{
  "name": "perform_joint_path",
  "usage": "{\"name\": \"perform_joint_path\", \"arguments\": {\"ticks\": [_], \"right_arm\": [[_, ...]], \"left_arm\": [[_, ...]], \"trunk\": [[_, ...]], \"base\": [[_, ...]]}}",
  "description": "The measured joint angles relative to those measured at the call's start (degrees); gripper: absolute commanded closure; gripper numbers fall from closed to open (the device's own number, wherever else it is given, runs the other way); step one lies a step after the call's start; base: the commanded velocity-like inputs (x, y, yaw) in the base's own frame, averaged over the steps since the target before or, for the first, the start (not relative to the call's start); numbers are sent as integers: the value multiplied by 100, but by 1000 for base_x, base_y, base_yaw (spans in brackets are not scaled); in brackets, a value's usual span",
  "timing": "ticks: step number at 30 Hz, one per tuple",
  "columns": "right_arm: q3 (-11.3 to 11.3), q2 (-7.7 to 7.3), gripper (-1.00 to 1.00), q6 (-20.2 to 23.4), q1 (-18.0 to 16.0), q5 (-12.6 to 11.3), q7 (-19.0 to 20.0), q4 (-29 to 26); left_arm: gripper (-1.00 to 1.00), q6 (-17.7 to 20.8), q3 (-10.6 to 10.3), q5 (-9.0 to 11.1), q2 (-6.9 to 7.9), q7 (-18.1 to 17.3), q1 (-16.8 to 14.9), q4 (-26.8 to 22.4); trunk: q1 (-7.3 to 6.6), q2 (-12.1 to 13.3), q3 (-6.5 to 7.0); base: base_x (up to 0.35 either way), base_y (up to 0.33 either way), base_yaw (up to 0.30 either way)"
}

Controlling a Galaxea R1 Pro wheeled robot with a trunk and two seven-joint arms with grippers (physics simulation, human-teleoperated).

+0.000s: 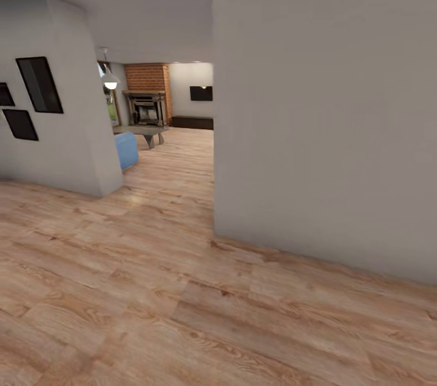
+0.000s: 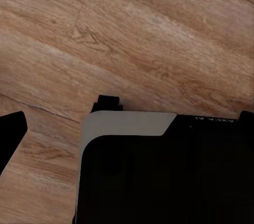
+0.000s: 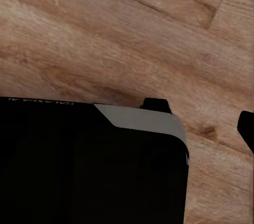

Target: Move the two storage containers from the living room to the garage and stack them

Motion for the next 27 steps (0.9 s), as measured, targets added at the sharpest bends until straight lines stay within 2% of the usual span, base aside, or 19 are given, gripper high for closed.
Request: {"name": "perform_joint_path", "arguments": {"ticks": [27], "right_arm": [[0, 0, -100, 0, 0, 5, 0, 0]], "left_arm": [[-100, 0, 0, 0, 0, 0, 0, 0]], "trunk": [[0, 0, 0]], "base": [[322, 0, 269]]}}
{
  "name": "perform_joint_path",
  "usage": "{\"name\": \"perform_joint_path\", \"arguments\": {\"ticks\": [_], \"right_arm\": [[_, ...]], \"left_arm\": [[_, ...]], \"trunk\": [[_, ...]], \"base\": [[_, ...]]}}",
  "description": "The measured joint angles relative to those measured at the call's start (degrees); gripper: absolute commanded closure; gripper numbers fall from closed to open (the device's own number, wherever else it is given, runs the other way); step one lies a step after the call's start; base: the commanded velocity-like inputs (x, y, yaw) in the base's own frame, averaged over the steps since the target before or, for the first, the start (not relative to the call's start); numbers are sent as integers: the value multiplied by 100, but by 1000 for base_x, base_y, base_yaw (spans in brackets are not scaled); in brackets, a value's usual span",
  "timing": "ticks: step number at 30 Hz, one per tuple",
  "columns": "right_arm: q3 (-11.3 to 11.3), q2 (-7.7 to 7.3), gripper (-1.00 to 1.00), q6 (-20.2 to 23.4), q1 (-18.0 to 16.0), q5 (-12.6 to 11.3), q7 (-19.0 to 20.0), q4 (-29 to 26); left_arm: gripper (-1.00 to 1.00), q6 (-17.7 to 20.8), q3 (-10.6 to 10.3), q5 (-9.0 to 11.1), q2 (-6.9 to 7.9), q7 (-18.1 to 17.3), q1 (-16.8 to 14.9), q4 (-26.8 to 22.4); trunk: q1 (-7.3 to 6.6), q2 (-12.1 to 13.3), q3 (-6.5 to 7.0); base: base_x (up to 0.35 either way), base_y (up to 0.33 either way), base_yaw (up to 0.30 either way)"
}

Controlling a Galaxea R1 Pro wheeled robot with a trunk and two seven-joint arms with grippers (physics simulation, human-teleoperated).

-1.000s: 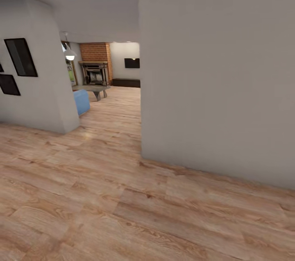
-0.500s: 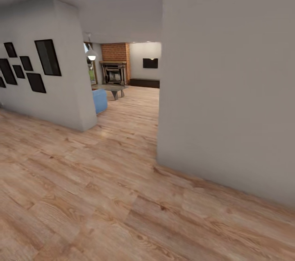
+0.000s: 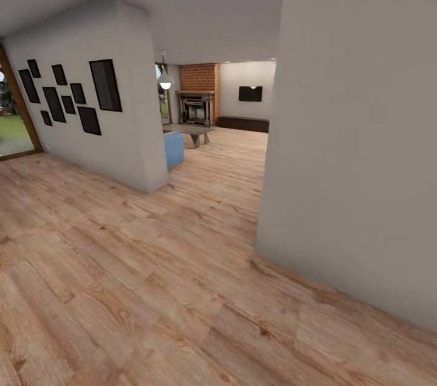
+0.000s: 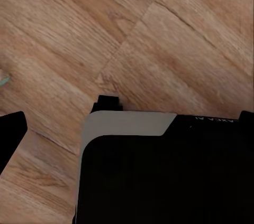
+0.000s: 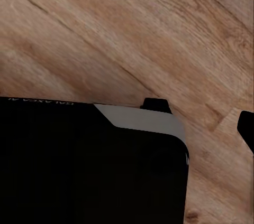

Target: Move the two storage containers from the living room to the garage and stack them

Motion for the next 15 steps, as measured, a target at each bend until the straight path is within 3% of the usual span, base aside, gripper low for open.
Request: {"name": "perform_joint_path", "arguments": {"ticks": [15], "right_arm": [[0, 0, -100, 0, 0, 0, 0, 0]], "left_arm": [[-100, 0, 0, 0, 0, 0, 0, 0]], "trunk": [[0, 0, 0]], "base": [[322, 0, 269]]}}
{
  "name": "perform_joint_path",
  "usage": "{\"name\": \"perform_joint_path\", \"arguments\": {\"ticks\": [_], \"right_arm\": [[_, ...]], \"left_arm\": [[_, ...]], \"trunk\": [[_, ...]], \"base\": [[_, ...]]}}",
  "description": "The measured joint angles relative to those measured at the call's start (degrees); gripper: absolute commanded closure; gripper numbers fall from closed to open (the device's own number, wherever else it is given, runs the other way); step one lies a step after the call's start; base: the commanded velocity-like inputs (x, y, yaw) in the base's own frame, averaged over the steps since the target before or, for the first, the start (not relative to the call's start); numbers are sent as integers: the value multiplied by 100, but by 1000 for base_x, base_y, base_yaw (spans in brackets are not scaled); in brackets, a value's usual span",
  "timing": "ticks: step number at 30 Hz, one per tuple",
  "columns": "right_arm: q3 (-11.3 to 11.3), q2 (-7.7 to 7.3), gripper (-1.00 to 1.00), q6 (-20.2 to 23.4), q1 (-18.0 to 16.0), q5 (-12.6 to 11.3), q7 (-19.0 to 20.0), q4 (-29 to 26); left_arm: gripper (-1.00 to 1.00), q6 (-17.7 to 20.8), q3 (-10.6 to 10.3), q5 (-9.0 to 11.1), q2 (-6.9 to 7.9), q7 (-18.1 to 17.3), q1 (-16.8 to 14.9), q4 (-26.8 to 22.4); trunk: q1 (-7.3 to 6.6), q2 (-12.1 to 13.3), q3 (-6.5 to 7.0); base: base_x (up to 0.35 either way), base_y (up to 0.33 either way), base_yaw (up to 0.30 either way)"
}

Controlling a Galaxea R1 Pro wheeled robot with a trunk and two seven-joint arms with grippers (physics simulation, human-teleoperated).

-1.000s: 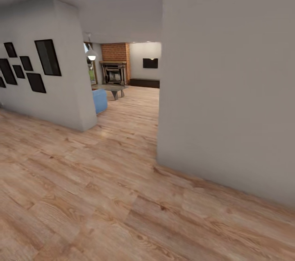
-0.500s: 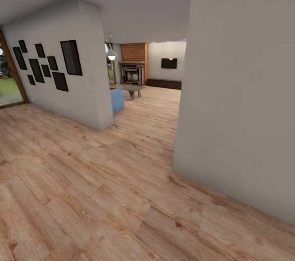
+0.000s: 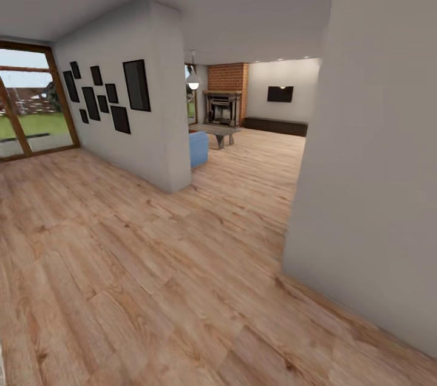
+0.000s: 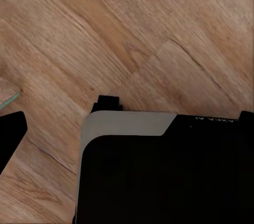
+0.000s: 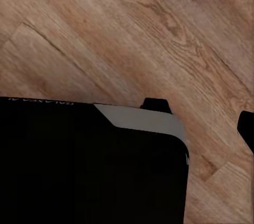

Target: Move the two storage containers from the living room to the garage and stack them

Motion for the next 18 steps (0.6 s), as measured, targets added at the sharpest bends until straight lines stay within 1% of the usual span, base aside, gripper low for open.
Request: {"name": "perform_joint_path", "arguments": {"ticks": [10, 13, 18], "right_arm": [[0, 0, -100, 0, 0, -3, 0, 0], [0, 0, -100, -1, 0, -1, 2, 0], [0, -2, -100, -1, 0, -1, 4, 0]], "left_arm": [[-100, 0, 0, 0, 0, 0, 0, 0], [-100, 0, 0, 0, 0, 0, -1, 1], [-100, 0, 0, 0, 0, 0, -1, 1]], "trunk": [[0, 0, 0], [0, 0, 0], [0, 0, 0]], "base": [[322, 0, 258], [322, 0, 86], [322, 0, 18]]}}
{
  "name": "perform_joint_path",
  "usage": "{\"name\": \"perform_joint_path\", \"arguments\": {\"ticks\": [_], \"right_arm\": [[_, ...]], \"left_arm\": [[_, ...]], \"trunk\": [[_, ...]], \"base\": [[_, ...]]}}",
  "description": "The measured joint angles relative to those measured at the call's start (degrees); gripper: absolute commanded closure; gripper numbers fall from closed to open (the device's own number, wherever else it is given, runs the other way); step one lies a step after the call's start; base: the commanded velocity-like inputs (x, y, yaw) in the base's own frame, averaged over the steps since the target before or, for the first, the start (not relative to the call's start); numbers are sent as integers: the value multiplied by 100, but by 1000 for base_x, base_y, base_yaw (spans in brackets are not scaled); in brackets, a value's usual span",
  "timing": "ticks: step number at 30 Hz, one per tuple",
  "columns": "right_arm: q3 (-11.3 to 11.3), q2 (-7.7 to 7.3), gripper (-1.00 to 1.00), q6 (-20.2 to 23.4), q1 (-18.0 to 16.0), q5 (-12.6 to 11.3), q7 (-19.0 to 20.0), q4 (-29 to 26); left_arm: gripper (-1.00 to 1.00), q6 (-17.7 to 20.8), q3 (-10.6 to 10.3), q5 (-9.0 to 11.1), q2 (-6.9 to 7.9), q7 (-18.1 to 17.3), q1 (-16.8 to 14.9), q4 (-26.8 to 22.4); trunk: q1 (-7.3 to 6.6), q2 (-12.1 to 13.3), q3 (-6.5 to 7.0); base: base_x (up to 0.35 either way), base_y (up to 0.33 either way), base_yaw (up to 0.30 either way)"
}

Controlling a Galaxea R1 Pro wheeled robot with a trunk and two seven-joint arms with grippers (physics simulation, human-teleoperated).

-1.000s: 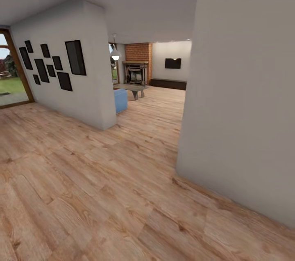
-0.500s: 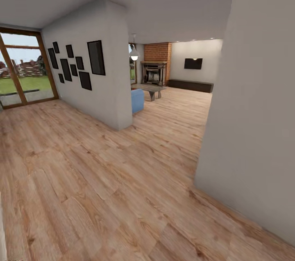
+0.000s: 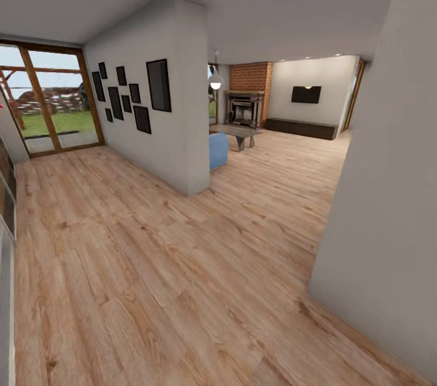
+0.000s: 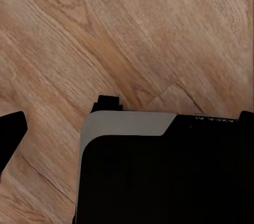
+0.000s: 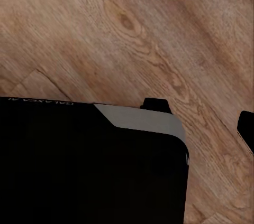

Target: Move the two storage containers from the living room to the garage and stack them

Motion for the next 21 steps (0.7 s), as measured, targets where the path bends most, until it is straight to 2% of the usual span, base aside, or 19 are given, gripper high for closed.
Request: {"name": "perform_joint_path", "arguments": {"ticks": [21], "right_arm": [[0, 1, -100, 0, 0, 0, 0, 0]], "left_arm": [[-100, 0, 0, 0, 0, 0, 0, 0]], "trunk": [[0, 0, 0]], "base": [[322, 0, 1]]}}
